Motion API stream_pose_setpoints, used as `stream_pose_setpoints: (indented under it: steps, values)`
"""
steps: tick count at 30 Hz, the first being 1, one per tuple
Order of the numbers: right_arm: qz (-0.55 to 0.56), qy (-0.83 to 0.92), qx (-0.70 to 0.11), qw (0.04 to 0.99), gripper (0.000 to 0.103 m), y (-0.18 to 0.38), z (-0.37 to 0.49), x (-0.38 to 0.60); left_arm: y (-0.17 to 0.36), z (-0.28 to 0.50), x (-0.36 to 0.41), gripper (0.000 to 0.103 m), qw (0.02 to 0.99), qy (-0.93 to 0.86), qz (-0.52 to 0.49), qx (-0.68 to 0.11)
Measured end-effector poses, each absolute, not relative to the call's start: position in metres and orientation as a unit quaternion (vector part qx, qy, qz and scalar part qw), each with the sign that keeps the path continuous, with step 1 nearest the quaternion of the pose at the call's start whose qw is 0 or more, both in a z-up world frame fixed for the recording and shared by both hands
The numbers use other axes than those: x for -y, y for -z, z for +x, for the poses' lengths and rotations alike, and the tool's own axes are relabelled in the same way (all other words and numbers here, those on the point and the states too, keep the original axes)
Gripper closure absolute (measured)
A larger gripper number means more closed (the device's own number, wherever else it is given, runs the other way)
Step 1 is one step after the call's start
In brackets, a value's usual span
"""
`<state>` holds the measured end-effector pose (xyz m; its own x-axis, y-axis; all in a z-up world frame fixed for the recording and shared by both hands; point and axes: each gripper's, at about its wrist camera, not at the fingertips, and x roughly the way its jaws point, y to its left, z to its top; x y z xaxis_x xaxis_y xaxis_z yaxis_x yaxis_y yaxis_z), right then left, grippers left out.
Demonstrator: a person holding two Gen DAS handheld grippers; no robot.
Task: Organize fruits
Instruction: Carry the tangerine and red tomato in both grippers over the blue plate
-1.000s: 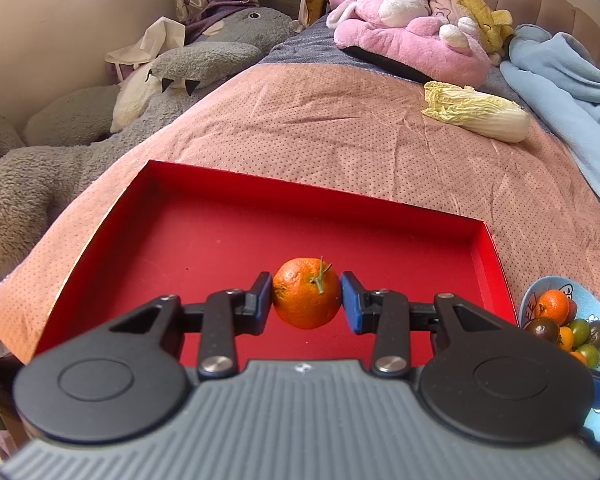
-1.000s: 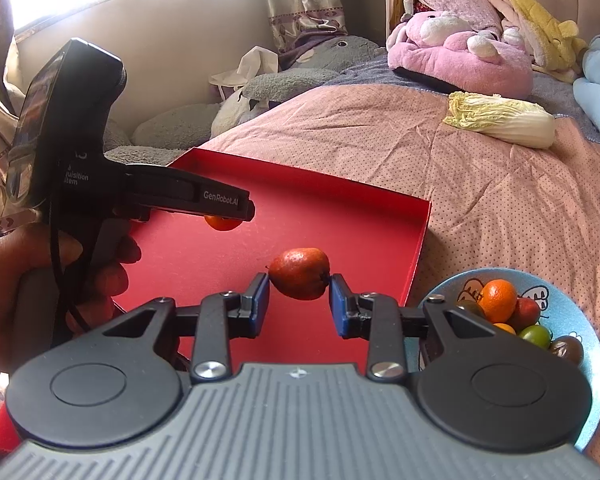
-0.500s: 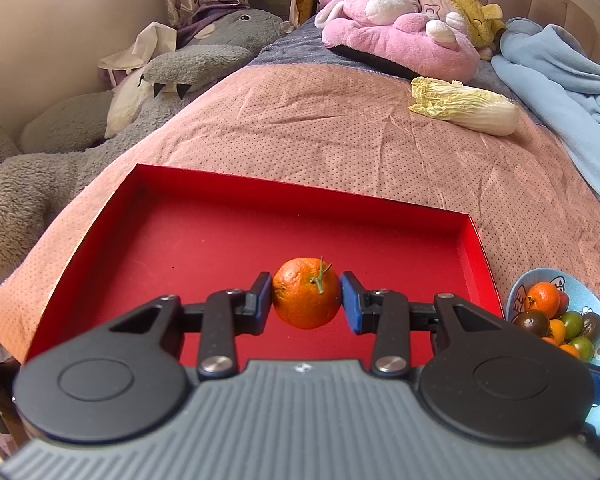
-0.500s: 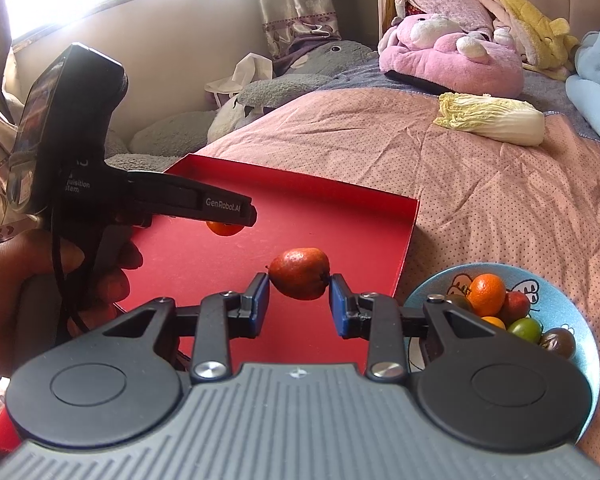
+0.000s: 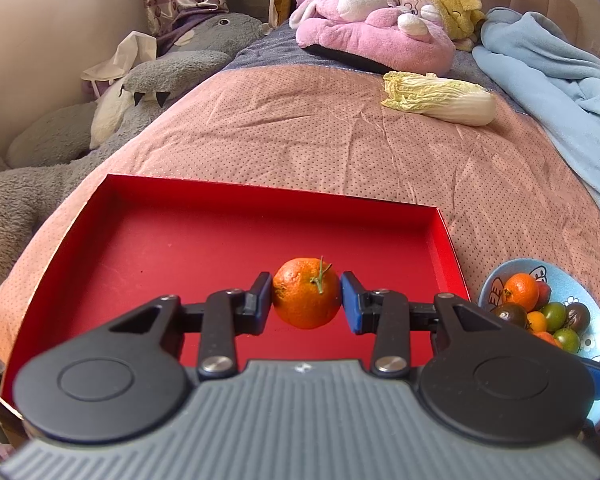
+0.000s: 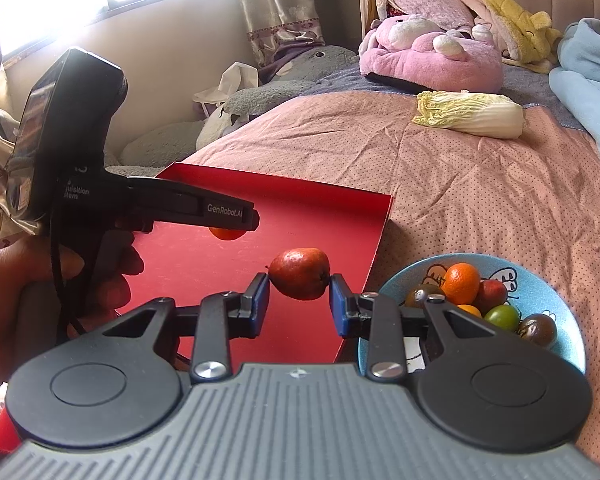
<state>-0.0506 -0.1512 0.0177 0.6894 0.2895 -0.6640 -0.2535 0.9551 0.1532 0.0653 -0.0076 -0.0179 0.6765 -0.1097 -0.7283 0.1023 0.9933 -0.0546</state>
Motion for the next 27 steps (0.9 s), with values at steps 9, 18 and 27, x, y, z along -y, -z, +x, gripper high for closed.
stream_pose_setpoints:
  steps: [9, 18, 27]
  values:
    - [0.041, -0.120, -0.363, 0.923, 0.065, -0.016, -0.063, 0.179, 0.016, 0.064, 0.033, 0.063, 0.914, 0.081, 0.007, -0.396]
    - [0.058, -0.081, -0.365, 0.926, 0.065, -0.010, -0.078, 0.215, 0.016, 0.058, 0.066, 0.063, 0.912, 0.112, 0.020, -0.395]
    - [0.069, -0.022, -0.385, 0.920, 0.065, 0.012, -0.093, 0.256, 0.019, 0.050, 0.098, 0.063, 0.905, 0.147, 0.032, -0.398]
